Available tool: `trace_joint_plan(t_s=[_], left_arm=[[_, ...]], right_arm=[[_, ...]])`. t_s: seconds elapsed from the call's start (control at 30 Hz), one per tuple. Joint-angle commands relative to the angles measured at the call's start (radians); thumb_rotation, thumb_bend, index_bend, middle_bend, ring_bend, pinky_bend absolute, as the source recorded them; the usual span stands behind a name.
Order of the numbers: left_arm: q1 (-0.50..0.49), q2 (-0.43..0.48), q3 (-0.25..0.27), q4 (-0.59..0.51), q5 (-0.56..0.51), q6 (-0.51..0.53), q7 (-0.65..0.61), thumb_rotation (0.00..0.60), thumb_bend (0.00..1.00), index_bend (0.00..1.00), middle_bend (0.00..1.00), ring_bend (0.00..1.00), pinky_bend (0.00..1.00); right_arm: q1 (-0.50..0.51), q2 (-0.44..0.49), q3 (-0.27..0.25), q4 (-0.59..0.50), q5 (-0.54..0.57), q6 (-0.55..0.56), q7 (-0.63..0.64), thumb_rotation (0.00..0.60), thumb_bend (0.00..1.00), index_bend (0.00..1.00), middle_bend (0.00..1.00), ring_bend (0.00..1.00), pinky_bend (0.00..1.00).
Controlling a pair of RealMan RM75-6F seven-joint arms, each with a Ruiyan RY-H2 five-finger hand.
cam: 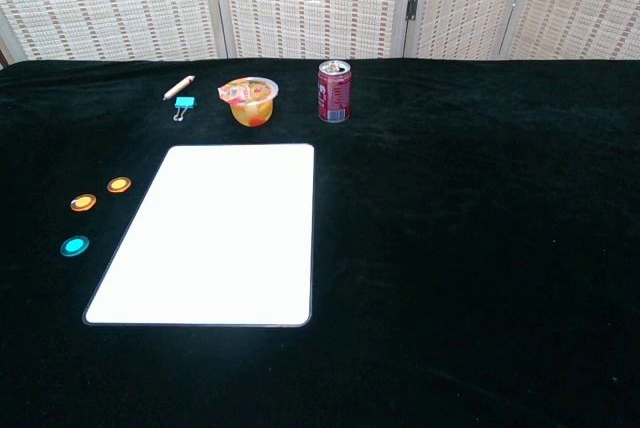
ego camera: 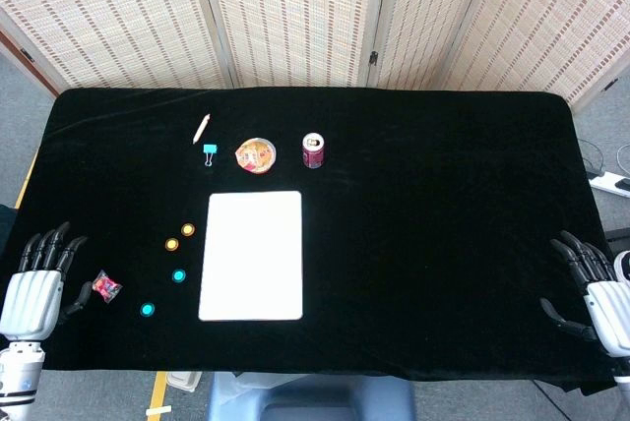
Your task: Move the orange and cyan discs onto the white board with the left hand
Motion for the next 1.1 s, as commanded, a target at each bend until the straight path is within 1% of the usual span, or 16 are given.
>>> trace_joint_plan(t_s=[0.03,0.43,0.53,0.67,0.73,0.83,0.97,1.1], left_arm=[[0.010,0.000,0.004,-0.007,0.010,0.004,0.007,0.600,0.42,0.20,0.05,0.00,0.00],[0.029,-0.001,-0.010,-0.024,0.021,0.002,0.014,0.600,0.42,0.21,0.05,0.00,0.00],[0.017,-0.008,-0.026,-0.025,0.024,-0.009,0.020,0.600,0.42,0.24,0.07,0.00,0.00],[-0.033,-0.031,-0.061,-0.010,0.046,-0.048,0.022,0.600,0.42,0.28,0.09,0.00,0.00],[-0.066,-0.039,-0.080,0.003,0.049,-0.083,0.016,0.600,0.42,0.30,0.10,0.00,0.00],[-0.132,-0.047,-0.113,0.025,0.041,-0.164,-0.001,0.600,0.42,0.34,0.11,0.00,0.00],[-0.226,-0.072,-0.154,0.071,0.002,-0.294,-0.008,0.600,0.42,0.36,0.12,0.01,0.00],[-0.323,-0.126,-0.180,0.148,-0.057,-0.441,0.001,0.600,0.42,0.39,0.12,0.01,0.00]], right_arm=[[0.000,-0.003,-0.001,-0.002,-0.008,0.012,-0.007,0.600,0.39,0.00,0.00,0.01,0.00],[-0.006,-0.009,0.001,-0.009,-0.002,0.031,-0.034,0.600,0.39,0.00,0.00,0.01,0.00],[-0.006,-0.006,0.002,-0.012,-0.001,0.033,-0.037,0.600,0.39,0.00,0.00,0.01,0.00],[0.000,0.000,0.006,-0.016,-0.002,0.032,-0.041,0.600,0.39,0.00,0.00,0.01,0.00],[0.003,0.004,0.008,-0.018,0.001,0.027,-0.047,0.600,0.39,0.00,0.00,0.01,0.00],[0.005,0.009,0.012,-0.023,0.008,0.024,-0.060,0.600,0.39,0.00,0.00,0.01,0.00],[0.007,0.009,0.014,-0.026,0.013,0.021,-0.069,0.600,0.39,0.00,0.00,0.01,0.00],[0.007,0.011,0.011,-0.027,0.014,0.018,-0.066,0.600,0.39,0.00,0.00,0.01,0.00]])
